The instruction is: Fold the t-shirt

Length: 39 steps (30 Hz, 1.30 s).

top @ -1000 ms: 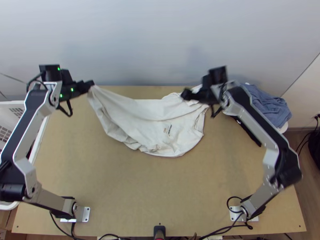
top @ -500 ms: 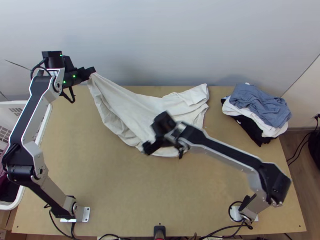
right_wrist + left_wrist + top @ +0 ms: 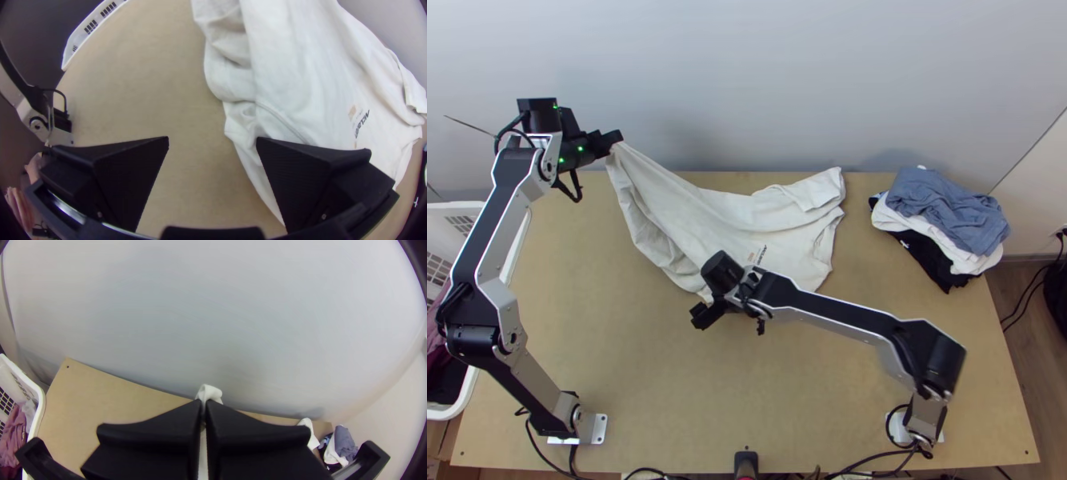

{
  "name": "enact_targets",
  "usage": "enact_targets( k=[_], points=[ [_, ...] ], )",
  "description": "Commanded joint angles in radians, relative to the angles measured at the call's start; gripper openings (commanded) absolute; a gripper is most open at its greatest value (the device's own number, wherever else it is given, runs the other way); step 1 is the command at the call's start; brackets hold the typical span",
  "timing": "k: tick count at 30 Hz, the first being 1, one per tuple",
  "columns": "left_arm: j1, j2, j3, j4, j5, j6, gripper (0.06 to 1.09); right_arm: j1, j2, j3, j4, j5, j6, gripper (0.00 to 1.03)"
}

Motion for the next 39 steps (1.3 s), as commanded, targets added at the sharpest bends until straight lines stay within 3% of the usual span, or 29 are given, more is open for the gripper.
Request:
enact_targets(
  k=[1, 3, 5, 8, 11, 20, 24, 39],
  points=[
    [-0.013, -0.012, 0.002, -0.015, -0.001, 0.002, 0.1, -0.031, 0.093, -0.001, 0.044, 0.069, 0.003, 0.92],
    [-0.013, -0.023, -0.009, -0.021, -0.001, 0.002, 0.1, -0.048, 0.11, 0.0, 0.048, 0.087, 0.003, 0.91],
    [-0.013, -0.035, -0.024, -0.026, -0.001, 0.003, 0.1, -0.06, 0.127, 0.005, 0.06, 0.09, 0.003, 0.78],
    [-0.013, -0.057, -0.055, -0.027, -0.001, 0.003, 0.1, -0.083, 0.139, 0.011, 0.073, 0.092, 0.003, 0.47],
    [-0.013, -0.08, -0.082, -0.027, 0.001, 0.003, 0.1, -0.114, 0.147, 0.016, 0.073, 0.09, 0.004, 0.05],
    [-0.014, -0.167, -0.13, -0.047, 0.001, 0.002, 0.1, -0.192, -0.001, 0.014, 0.011, 0.09, 0.008, 0.03],
    [-0.019, -0.215, -0.144, -0.056, -0.001, -0.001, 0.1, -0.246, -0.096, 0.086, -0.09, 0.086, -0.002, 0.03],
    [0.012, -0.373, -0.05, -0.171, -0.031, -0.024, 0.1, -0.453, -0.294, 0.546, -0.469, 0.073, -0.028, 0.03]
  ],
)
